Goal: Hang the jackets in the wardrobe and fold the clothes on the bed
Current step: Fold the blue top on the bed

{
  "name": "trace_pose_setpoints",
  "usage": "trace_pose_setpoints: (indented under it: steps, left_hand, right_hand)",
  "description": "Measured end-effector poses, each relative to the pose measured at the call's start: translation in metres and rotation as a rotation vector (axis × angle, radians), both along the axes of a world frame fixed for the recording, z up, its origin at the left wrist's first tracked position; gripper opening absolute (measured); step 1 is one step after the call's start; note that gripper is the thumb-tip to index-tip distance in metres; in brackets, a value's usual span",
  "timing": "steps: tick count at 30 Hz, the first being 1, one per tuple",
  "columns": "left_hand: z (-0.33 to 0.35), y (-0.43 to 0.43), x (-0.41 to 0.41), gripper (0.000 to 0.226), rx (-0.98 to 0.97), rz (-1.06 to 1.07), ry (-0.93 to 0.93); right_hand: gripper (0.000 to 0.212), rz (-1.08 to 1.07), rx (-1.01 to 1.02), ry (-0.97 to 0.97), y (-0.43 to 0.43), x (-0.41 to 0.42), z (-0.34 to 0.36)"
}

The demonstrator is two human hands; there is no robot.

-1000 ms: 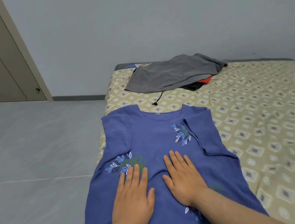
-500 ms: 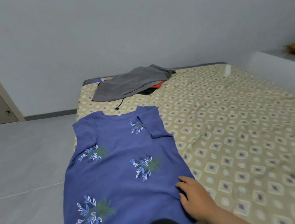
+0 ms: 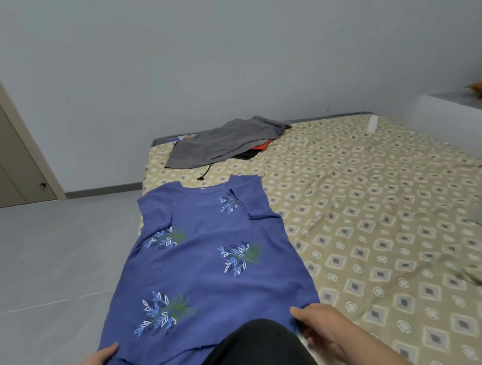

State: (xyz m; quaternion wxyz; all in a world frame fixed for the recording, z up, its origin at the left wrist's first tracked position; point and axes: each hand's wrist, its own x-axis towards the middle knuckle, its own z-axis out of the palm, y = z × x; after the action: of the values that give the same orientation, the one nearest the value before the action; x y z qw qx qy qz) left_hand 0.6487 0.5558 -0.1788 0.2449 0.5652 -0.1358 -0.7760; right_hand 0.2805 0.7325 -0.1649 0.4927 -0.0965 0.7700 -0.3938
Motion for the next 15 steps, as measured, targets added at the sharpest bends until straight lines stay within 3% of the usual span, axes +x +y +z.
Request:
trace_pose_setpoints:
  steps: [2, 5, 7, 10, 15]
  left_hand:
    - [0.006, 0.008, 0.004, 0.027, -0.045, -0.027, -0.014]
    - [0.013, 0.012, -0.002, 0.022, -0.132, 0.196, 0.006]
    - [0.013, 0.017, -0.003, 0.023, -0.277, 0.221, -0.018]
    - [0.01, 0.014, 0.005, 0.021, -0.373, 0.286, -0.057]
    - [0.001, 0.02, 0.001, 0.026, -0.386, 0.209, -0.242]
  right_hand:
    - [0.031, 0.057, 0.054, -0.111, -0.006, 0.009, 0.003]
    - [0.032, 0.044, 0.061, -0.228, -0.013, 0.021, 0.004]
    - [0.035, -0.079, 0.037, -0.151, -0.017, 0.027, -0.001]
    - [0.012, -0.207, -0.046, -0.086, -0.02, 0.026, 0.005]
    - [0.018, -0.464, -0.066, -0.074, -0.006, -0.026, 0.01]
